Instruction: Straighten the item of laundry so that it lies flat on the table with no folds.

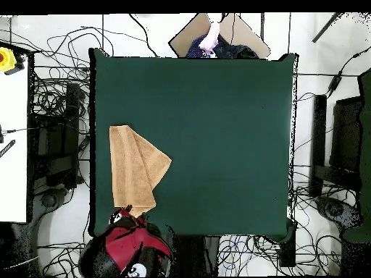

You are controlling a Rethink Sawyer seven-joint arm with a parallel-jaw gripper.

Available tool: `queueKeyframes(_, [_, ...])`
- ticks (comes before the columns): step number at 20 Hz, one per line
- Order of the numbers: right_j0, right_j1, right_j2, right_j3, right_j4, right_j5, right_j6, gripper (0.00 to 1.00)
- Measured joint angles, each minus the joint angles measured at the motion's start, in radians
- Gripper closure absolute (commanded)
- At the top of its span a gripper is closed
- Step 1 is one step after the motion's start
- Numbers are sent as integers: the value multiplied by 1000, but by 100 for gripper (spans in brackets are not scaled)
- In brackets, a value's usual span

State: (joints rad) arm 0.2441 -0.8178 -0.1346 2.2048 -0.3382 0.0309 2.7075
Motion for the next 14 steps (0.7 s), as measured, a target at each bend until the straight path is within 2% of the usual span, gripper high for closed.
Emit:
queueKeyframes(5, [-42,33,-34,0,0,-9,0,0])
queueKeyframes(14, [-107,27,-42,-5,1,-9,0,0])
